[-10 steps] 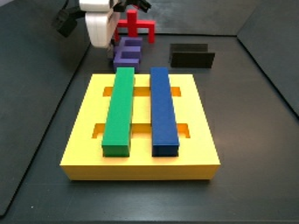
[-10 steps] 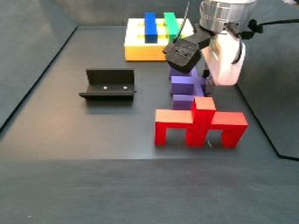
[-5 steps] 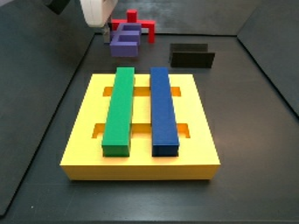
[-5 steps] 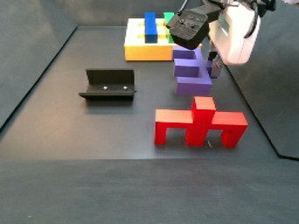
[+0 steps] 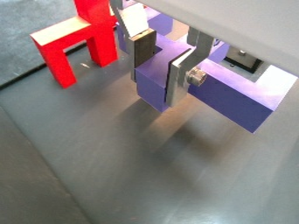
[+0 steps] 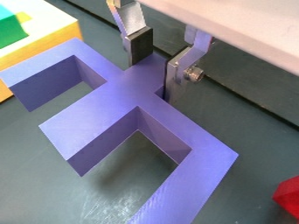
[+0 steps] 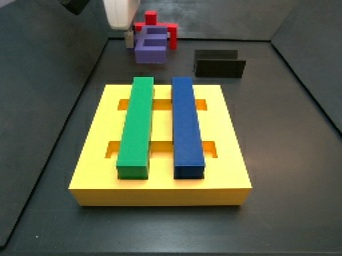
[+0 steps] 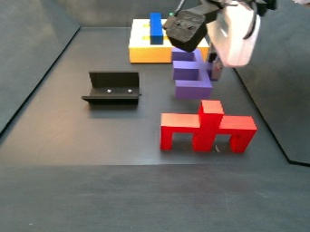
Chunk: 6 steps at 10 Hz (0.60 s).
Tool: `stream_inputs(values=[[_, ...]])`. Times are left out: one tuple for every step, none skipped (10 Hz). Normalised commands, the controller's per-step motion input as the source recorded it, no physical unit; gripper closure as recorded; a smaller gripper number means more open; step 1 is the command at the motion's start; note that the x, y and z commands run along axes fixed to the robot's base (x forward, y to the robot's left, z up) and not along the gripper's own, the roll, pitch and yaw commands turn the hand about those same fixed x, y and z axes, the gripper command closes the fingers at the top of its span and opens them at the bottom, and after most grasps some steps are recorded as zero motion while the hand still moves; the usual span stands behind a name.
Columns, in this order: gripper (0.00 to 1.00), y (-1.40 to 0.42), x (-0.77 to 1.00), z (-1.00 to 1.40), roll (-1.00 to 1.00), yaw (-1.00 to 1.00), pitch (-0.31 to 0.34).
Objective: Pick up the purple object. Move up. Place the purple object on the fixture. Regrasp the purple object. Move to above the board. Insert the purple object.
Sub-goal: Place the purple object on the fixture.
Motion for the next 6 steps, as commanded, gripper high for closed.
stream_inputs(values=[[1.00,-0.26,0.67,0.00,-0.21,0.44,0.340],[1.00,-0.26,0.67,0.00,-0.21,0.44,0.340],[1.00,-0.23,0.69,0.00,-0.19,0.41,0.383],[1.00,-0.17,0.71,0.00,-0.14,0.36,0.457],[1.00,-0.17,0.71,0.00,-0.15,0.36,0.471],[1.00,-0.20,0.64,0.00,-0.19,0.41,0.469]])
